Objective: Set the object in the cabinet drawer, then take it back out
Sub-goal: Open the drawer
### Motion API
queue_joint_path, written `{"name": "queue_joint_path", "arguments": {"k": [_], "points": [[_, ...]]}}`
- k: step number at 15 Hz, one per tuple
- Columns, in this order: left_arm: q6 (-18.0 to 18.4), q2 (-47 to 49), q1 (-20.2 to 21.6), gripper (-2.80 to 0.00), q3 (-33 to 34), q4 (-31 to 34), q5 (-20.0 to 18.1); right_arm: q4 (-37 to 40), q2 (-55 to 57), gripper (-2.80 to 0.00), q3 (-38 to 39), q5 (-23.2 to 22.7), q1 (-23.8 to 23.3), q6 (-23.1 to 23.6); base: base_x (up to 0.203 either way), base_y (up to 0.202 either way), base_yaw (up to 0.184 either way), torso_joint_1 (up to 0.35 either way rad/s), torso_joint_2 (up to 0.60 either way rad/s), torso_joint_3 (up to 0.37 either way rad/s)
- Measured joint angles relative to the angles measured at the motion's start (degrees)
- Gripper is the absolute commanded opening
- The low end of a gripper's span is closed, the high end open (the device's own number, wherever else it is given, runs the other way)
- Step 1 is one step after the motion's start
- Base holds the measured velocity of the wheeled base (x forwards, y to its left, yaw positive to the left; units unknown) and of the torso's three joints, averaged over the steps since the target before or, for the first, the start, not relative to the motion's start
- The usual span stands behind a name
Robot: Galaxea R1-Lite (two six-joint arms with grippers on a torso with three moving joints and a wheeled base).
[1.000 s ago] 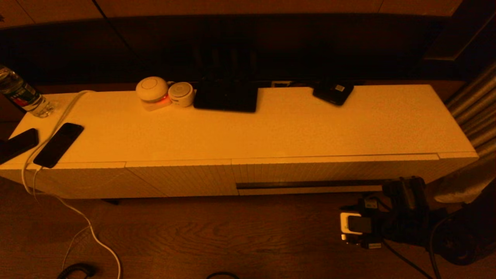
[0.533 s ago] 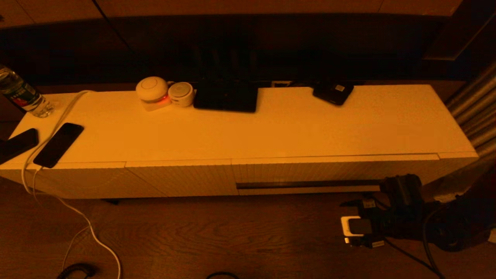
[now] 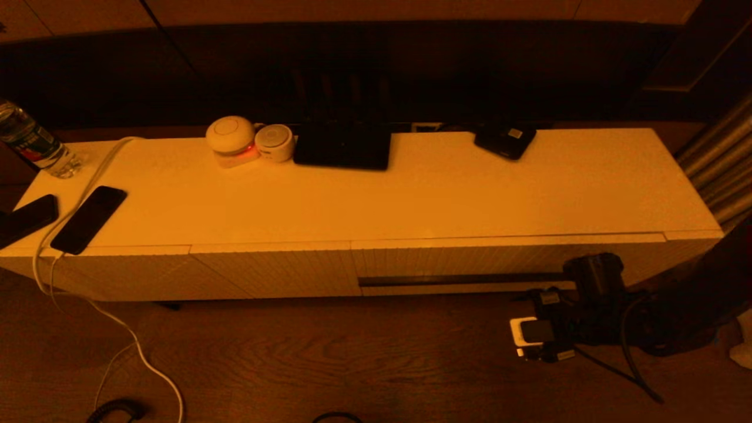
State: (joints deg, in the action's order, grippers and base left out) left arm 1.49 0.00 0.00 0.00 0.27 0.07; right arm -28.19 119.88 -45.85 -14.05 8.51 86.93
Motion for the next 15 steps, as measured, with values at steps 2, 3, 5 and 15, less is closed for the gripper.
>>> {"name": "queue_joint_path", "arguments": {"k": [2, 3, 5, 15], "points": [[0.0, 0.0, 0.0, -2.8, 0.0, 0.0, 0.0, 0.1, 1.0, 0.0, -1.7, 0.4, -0.4, 0.0, 0.0, 0.0, 0.0, 0.0, 0.0, 0.0], [0.0, 0.0, 0.0, -2.8, 0.0, 0.0, 0.0, 0.1, 1.5, 0.0, -2.2, 0.5, -0.5, 0.0, 0.0, 0.0, 0.0, 0.0, 0.0, 0.0], [0.0, 0.0, 0.0, -2.8, 0.0, 0.0, 0.0, 0.1, 2.5, 0.0, -3.5, 0.6, -0.7, 0.0, 0.0, 0.0, 0.0, 0.0, 0.0, 0.0], [0.0, 0.0, 0.0, -2.8, 0.0, 0.0, 0.0, -1.3, 7.1, 0.0, -9.4, 1.2, -1.7, -0.3, 0.0, 0.0, 0.0, 0.0, 0.0, 0.0]]}}
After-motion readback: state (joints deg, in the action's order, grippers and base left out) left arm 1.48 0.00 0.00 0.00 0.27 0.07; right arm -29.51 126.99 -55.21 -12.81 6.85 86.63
